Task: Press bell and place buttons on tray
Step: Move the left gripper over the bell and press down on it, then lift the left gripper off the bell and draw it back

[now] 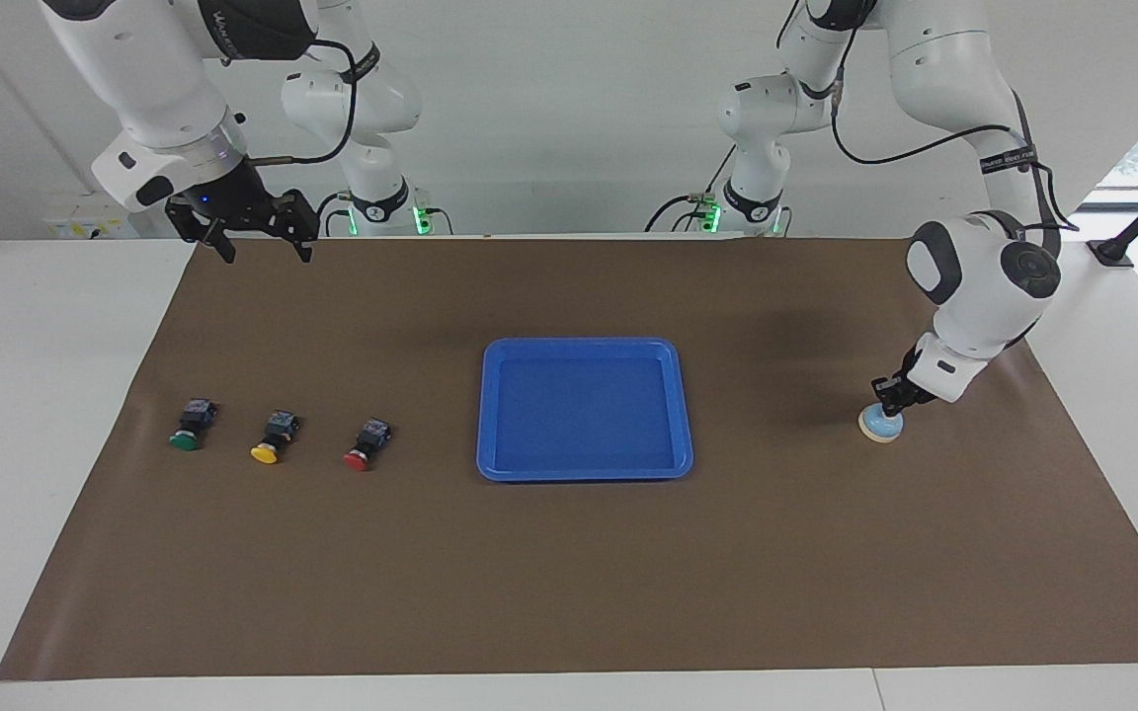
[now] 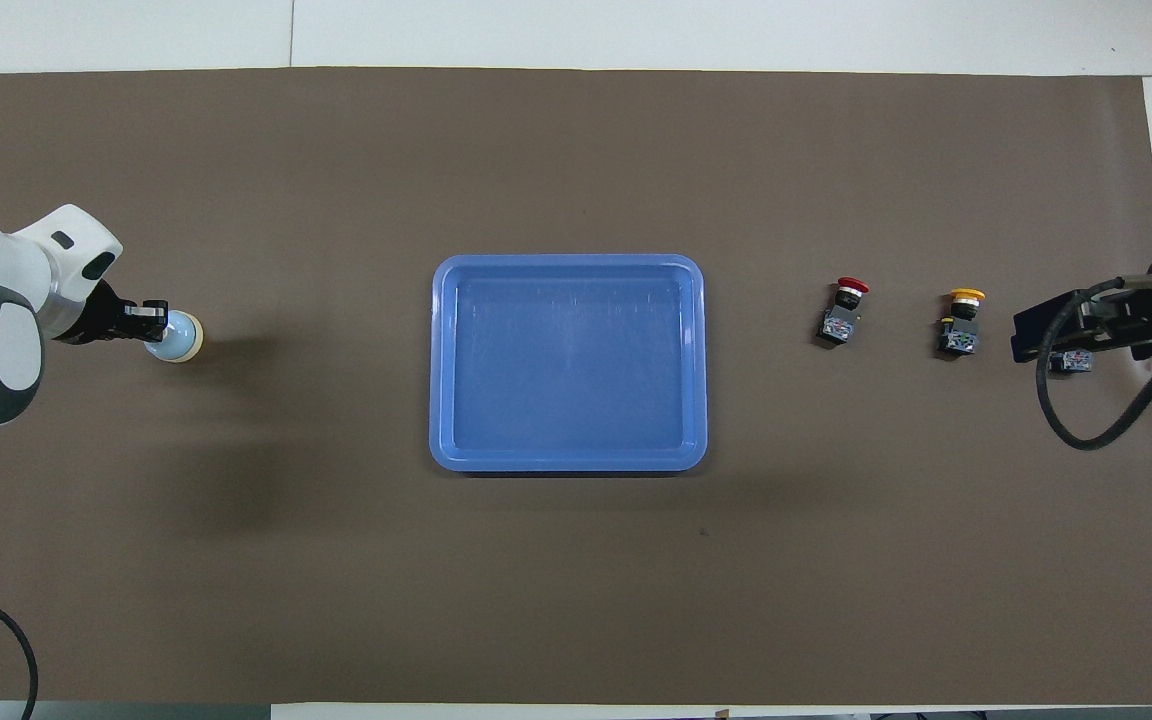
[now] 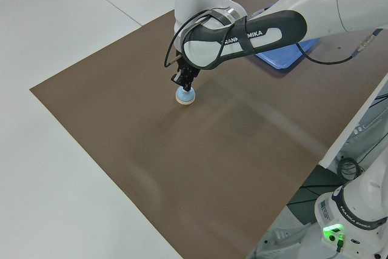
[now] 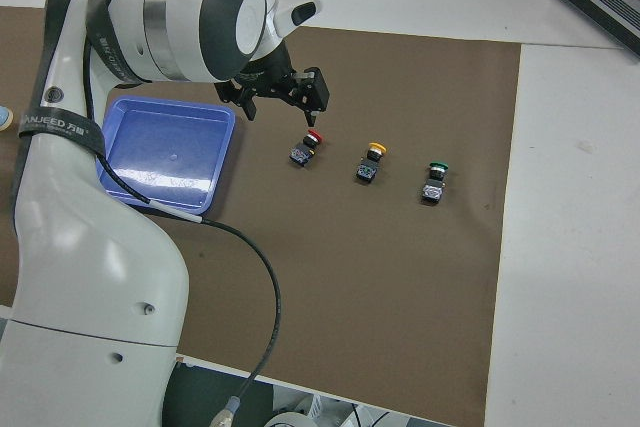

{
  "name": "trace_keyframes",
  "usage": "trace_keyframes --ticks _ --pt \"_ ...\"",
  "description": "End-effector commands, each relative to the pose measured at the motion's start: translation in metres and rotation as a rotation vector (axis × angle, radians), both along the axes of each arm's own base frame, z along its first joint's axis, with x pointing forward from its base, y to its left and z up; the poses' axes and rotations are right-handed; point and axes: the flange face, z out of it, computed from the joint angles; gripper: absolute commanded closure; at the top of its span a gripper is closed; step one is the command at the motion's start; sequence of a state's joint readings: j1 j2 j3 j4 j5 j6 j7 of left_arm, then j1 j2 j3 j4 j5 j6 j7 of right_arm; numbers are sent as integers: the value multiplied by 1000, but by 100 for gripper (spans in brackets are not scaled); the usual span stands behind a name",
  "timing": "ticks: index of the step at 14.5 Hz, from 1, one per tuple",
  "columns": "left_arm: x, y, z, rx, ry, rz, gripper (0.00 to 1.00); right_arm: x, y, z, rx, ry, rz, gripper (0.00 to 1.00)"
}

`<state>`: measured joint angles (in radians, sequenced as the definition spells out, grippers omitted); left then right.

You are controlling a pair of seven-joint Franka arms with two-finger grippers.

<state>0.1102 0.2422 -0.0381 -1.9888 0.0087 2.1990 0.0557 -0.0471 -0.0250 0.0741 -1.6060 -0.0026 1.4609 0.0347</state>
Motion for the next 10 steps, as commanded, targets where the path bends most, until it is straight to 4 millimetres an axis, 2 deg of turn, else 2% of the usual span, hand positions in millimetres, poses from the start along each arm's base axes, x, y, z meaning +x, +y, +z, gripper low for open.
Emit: trace_keyframes --ticks 1,3,6,8,10 --pt "9 -3 24 5 36 -7 100 -5 -3 1 17 -2 12 0" --pt "10 -11 52 5 62 -16 100 -5 -3 1 17 -2 12 0" --pt "-1 -25 100 7 74 17 100 -5 -3 1 17 -2 12 0" --pt "-9 -41 124 9 59 18 100 -5 -3 1 17 -2 10 0" --pt "-18 -48 146 10 44 8 100 -5 -3 1 17 -2 10 0"
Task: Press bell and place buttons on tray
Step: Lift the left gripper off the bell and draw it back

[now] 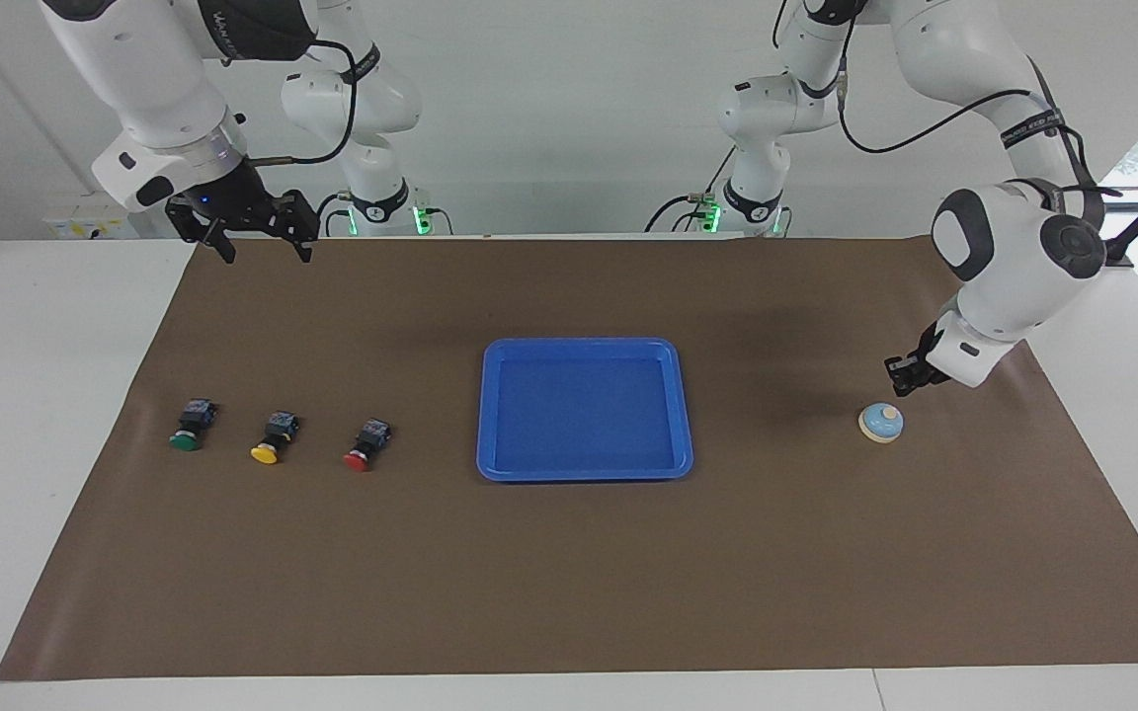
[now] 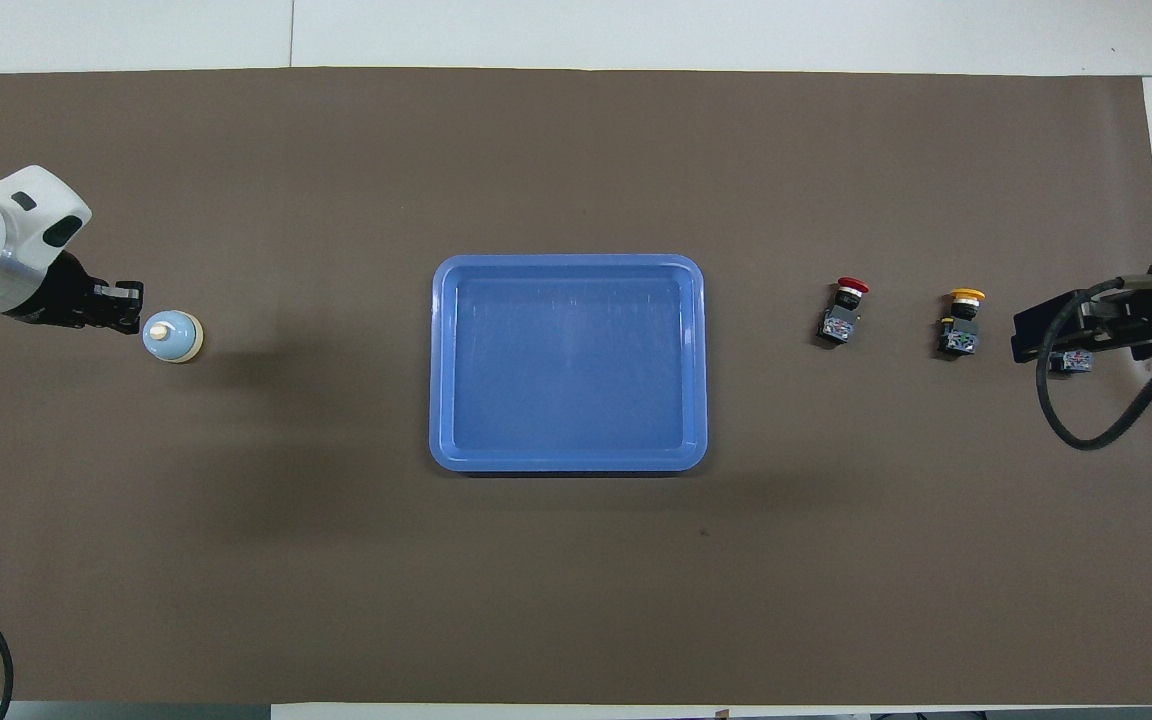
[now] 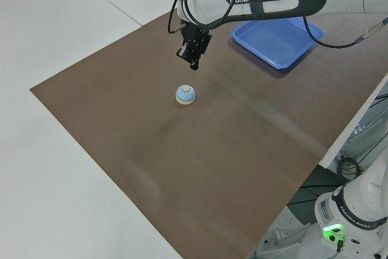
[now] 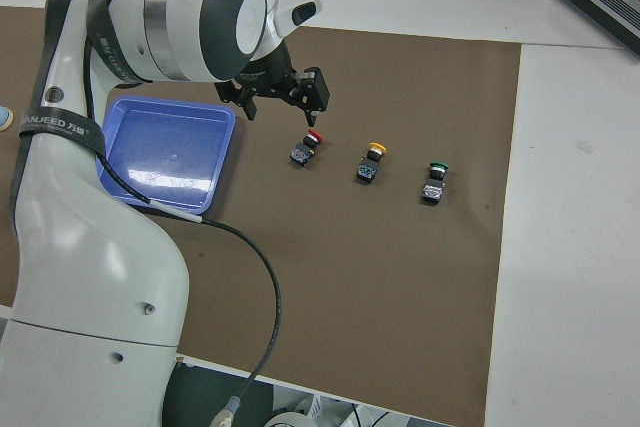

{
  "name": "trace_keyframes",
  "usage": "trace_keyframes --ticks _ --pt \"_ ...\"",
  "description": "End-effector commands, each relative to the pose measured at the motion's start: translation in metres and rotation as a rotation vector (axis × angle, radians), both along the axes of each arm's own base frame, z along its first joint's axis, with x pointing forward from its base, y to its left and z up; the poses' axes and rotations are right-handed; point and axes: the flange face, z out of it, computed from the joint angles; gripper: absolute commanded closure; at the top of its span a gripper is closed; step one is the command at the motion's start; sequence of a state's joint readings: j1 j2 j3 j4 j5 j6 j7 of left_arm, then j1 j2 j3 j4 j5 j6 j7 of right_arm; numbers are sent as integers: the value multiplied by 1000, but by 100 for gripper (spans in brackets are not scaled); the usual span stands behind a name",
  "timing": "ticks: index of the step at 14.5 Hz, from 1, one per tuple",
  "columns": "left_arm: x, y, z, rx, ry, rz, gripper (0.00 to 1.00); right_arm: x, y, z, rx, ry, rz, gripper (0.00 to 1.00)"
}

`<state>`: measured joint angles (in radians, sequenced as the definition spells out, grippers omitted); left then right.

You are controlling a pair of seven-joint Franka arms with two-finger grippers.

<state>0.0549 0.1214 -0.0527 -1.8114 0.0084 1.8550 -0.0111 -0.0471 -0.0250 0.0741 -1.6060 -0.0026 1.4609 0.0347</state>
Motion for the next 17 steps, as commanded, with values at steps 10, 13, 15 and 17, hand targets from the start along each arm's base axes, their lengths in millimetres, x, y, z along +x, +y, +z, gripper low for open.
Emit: trace_keyframes --ticks 10,13,15,17 --pt "-50 -10 77 8 16 21 88 -5 -3 1 17 -2 12 0" --pt "-58 -13 85 -16 25 67 88 -5 -3 1 17 -2 12 0" --pt "-58 -15 87 -14 17 61 88 -5 -3 1 17 -2 12 0" --pt "-58 -14 89 -15 15 59 87 -5 -3 1 17 -2 12 0"
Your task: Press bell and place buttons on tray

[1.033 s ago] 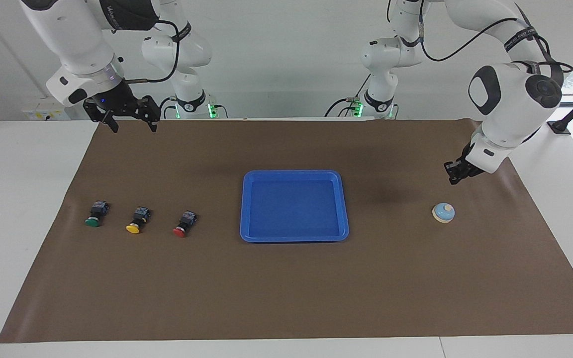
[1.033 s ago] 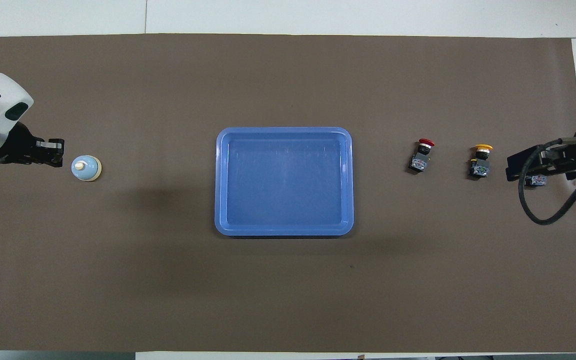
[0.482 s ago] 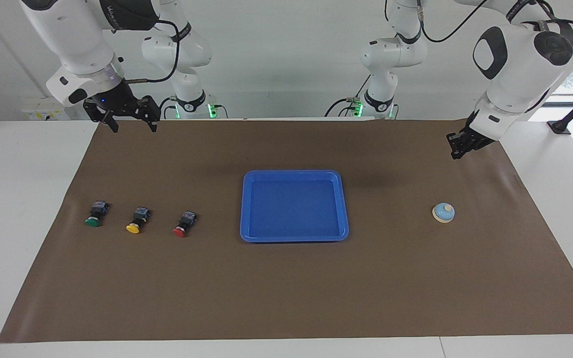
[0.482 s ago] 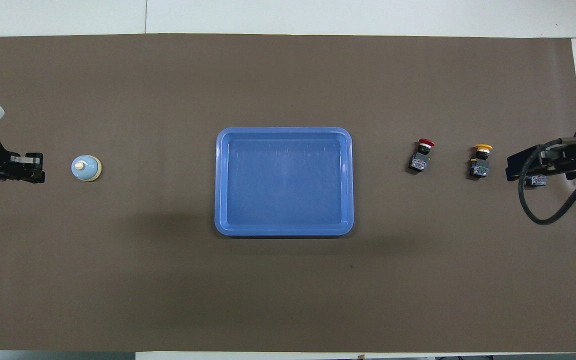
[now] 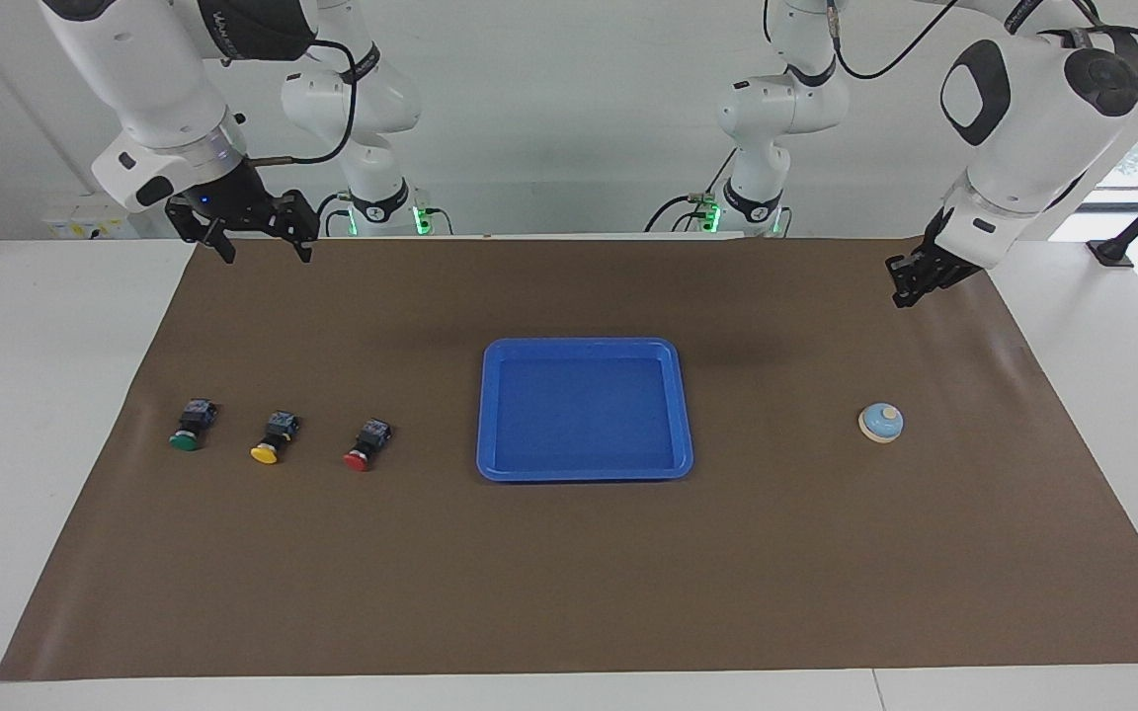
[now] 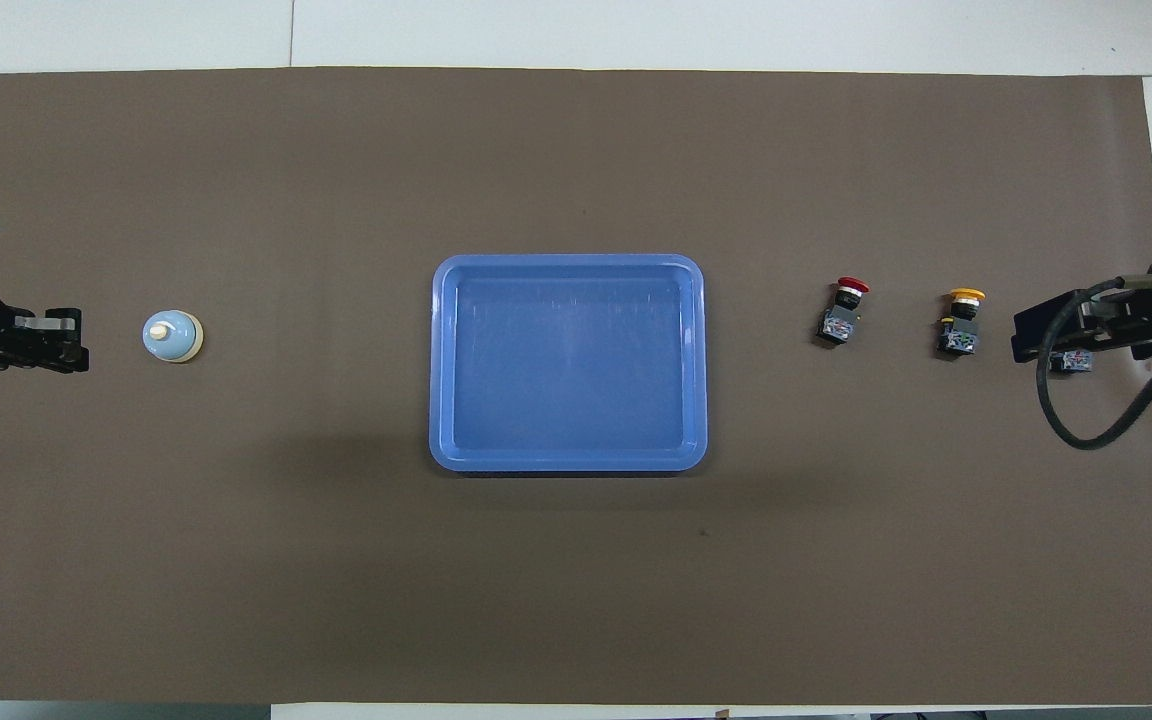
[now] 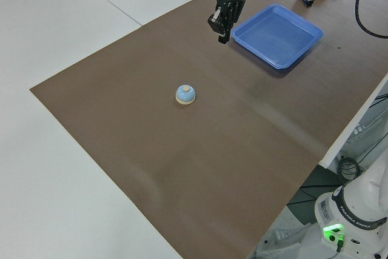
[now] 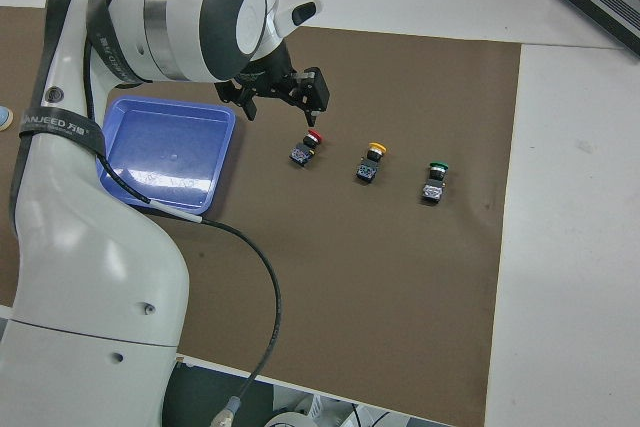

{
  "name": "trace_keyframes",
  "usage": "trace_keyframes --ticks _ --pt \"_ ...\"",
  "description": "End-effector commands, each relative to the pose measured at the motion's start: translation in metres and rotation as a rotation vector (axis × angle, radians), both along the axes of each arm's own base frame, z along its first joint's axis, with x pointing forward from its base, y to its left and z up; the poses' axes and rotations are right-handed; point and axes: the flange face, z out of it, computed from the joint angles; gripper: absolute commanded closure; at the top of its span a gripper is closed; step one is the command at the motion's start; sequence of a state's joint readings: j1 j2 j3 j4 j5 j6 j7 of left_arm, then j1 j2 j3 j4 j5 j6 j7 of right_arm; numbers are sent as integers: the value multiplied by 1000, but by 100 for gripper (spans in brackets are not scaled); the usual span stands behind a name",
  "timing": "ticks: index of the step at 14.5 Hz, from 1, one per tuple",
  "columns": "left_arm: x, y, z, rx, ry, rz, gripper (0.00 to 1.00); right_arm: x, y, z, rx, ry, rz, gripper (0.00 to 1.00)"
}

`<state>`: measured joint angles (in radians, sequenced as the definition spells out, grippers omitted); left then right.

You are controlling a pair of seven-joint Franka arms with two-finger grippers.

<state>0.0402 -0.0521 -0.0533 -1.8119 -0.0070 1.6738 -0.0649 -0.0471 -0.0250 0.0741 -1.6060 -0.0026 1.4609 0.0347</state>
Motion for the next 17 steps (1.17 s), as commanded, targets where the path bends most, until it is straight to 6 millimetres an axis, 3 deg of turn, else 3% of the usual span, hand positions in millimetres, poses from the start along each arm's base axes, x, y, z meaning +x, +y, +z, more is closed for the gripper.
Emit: trace_keyframes --ticks 1,3,4,5,11,17 --pt "-6 -5 11 -15 4 18 86 -5 -4 1 17 -2 10 0" --pt "-8 -6 10 -13 20 16 84 -5 -3 1 17 -2 12 0" --pt "-8 -8 10 -13 23 13 59 -5 -3 1 17 -2 10 0" --pt "-9 -9 10 -12 33 11 1 -5 -3 1 17 -2 12 0" --pt "-6 -17 48 -8 51 -8 0 -5 -3 1 17 -2 10 0" --pt "-7 -20 55 -7 22 -17 0 -5 -3 1 17 -2 12 0"
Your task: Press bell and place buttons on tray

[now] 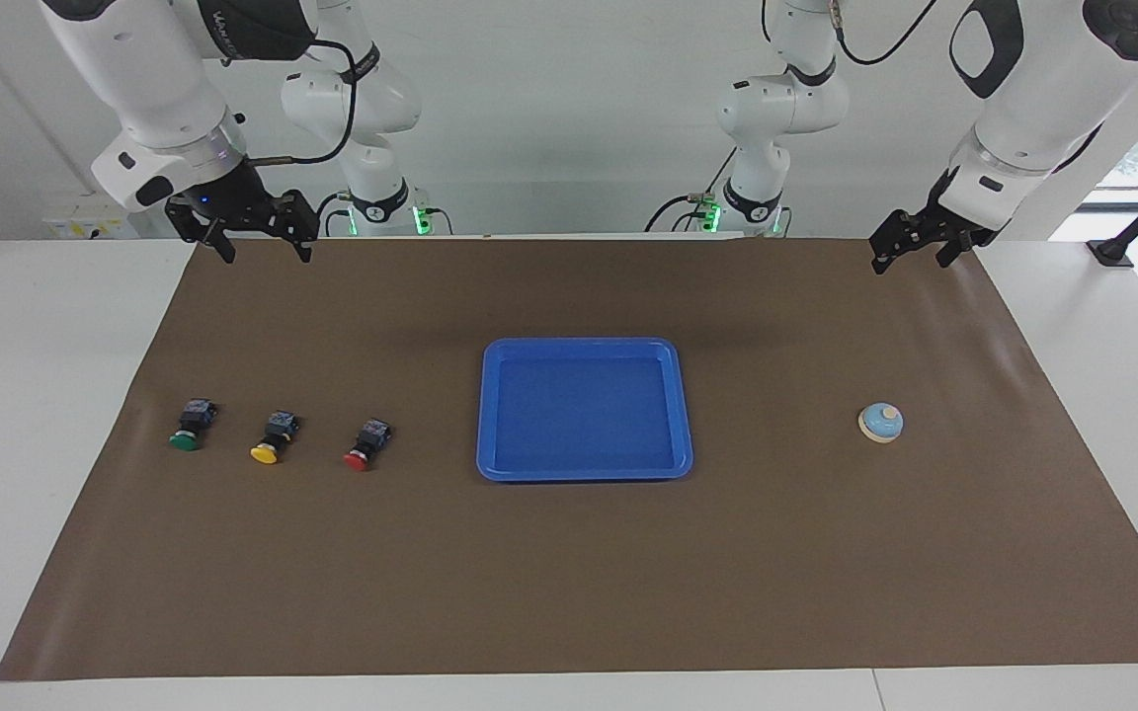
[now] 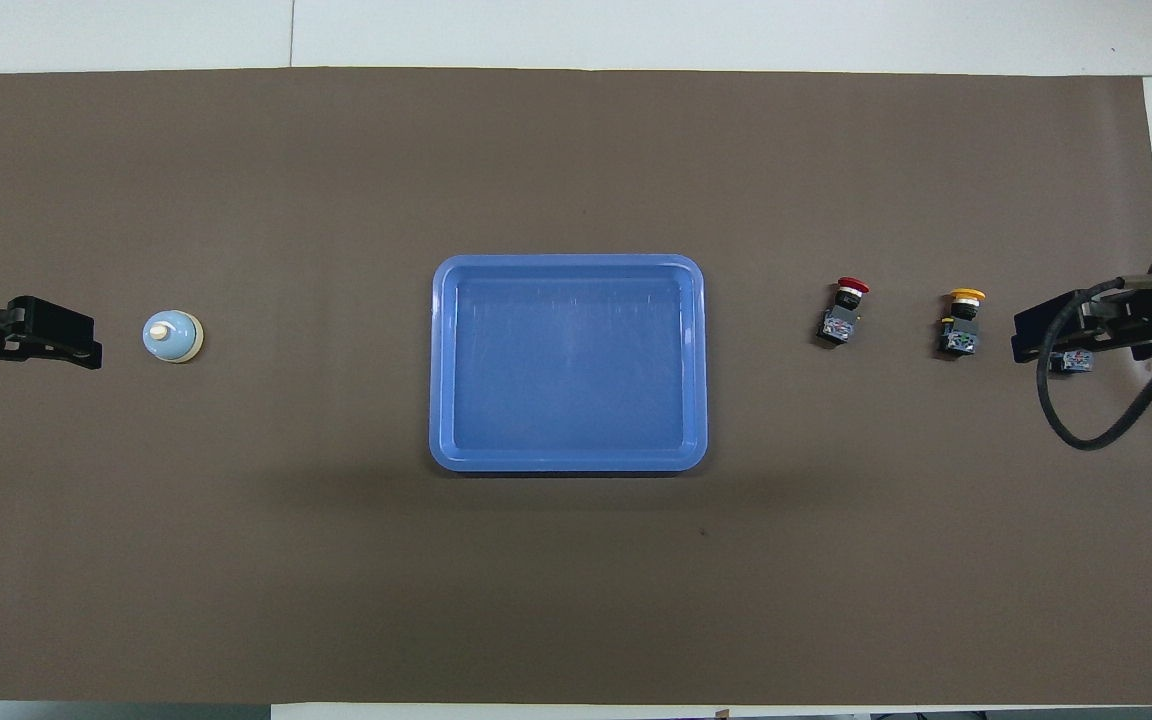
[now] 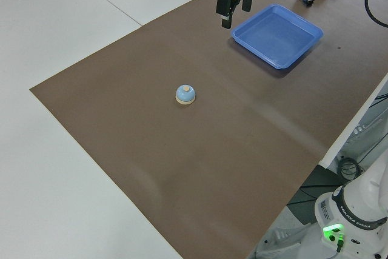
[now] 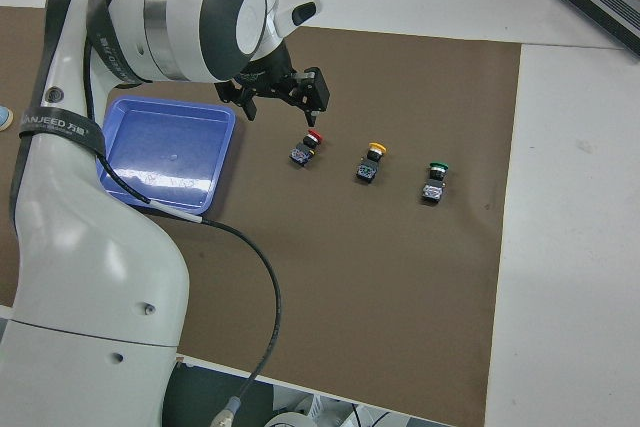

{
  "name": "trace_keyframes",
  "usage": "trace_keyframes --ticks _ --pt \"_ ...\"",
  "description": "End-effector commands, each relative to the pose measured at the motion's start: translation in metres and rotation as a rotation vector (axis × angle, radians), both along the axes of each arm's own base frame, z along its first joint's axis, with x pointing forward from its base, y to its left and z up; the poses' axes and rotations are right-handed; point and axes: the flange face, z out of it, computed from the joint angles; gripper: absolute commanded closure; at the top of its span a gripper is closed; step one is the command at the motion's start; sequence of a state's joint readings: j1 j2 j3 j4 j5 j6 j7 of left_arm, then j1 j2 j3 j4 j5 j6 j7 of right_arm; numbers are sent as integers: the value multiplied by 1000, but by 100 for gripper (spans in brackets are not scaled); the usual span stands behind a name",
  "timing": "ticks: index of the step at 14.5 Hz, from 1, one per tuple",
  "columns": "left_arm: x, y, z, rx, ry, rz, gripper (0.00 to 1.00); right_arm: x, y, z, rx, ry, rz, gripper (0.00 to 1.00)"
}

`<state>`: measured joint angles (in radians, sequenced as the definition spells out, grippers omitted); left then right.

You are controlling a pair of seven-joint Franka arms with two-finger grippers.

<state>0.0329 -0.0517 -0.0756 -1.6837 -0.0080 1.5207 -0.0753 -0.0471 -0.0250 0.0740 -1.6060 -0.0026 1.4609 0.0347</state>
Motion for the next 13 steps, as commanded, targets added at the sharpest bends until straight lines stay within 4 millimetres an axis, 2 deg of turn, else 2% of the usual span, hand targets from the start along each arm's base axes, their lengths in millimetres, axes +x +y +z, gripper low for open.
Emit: trace_keyframes --ticks 1,9,13 --pt "0 -4 7 -10 -3 1 0 -5 -3 1 17 -2 12 0" --pt "0 7 7 -10 0 20 0 -5 -3 1 17 -2 10 0" --pt "0 6 7 -10 0 18 0 -5 -3 1 17 -3 12 0"
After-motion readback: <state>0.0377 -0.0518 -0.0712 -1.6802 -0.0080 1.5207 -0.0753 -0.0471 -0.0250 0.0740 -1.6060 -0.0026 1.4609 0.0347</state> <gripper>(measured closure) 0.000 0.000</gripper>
